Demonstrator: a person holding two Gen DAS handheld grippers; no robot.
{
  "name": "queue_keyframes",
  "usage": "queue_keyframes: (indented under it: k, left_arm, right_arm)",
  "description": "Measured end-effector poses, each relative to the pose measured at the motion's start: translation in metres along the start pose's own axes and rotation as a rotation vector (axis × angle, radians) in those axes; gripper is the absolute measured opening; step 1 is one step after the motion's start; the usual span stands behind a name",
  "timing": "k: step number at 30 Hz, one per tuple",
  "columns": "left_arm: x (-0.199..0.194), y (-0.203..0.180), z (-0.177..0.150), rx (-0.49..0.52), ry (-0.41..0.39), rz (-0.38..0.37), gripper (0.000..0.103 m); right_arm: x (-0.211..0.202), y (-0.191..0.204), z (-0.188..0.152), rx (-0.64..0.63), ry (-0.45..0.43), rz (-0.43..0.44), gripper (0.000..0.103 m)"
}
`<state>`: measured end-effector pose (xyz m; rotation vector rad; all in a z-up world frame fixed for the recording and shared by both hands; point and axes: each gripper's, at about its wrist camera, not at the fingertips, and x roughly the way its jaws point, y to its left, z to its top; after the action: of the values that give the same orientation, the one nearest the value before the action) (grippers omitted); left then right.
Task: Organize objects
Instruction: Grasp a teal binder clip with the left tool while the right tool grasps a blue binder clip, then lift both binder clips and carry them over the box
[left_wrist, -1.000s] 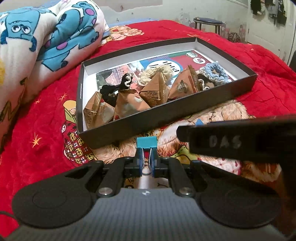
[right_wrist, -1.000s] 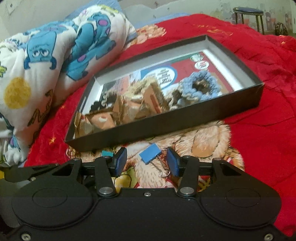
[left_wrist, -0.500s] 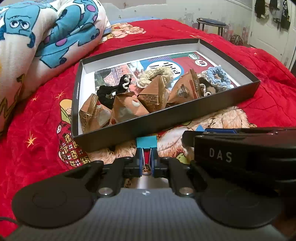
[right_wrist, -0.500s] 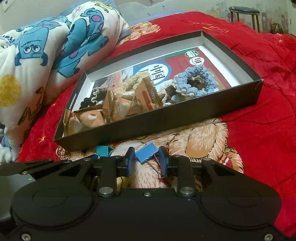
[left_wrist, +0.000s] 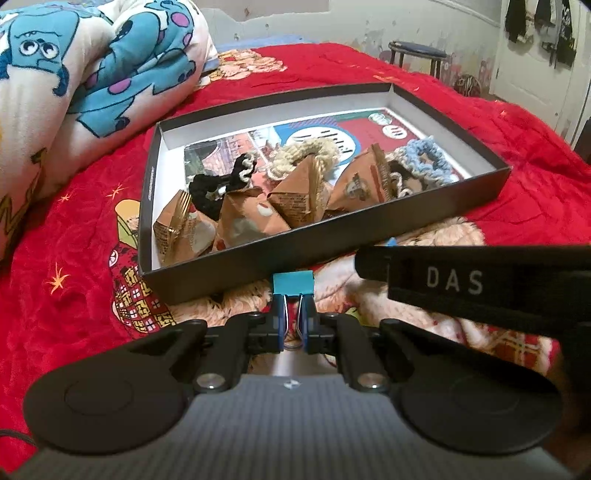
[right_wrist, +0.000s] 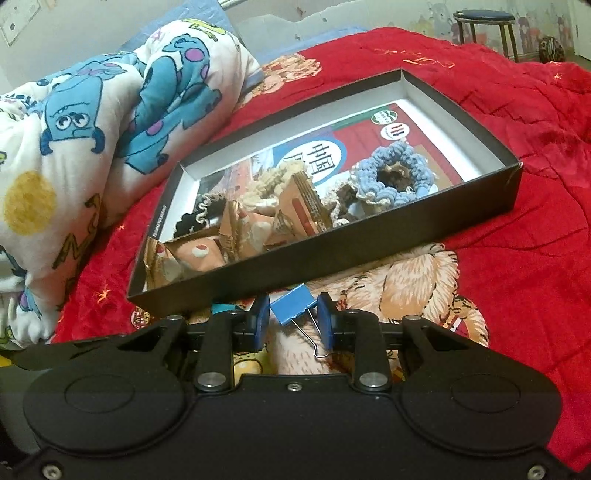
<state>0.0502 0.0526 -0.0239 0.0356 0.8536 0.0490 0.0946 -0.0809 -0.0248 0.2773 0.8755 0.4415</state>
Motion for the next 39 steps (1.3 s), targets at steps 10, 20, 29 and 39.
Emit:
queue_keyframes:
  k: [10,20,29,39]
  left_arm:
    - [-0.017,-0.01,0.003,0.018,-0.065,-0.046,0.011]
    - [-0.031,-0.007,0.01,-0.005,-0.16,-0.118,0.011]
    - [-0.052,-0.002,0.024,-0.009,-0.312,-0.15,0.011]
    - [-0.056,0.006,0.037,-0.029,-0.426,-0.192,0.011]
  right_arm:
    - [-0.026,-0.004,0.01,0.063,-0.09,0.116,0.027]
    - [-0.042,-0.003,0.02,0.078,-0.169,0.169,0.027]
    - [-0.058,-0.001,0.035,0.047,-0.25,0.188,0.027]
    - [-0.067,-0.027,0.071,0.089,-0.305,0.224,0.027]
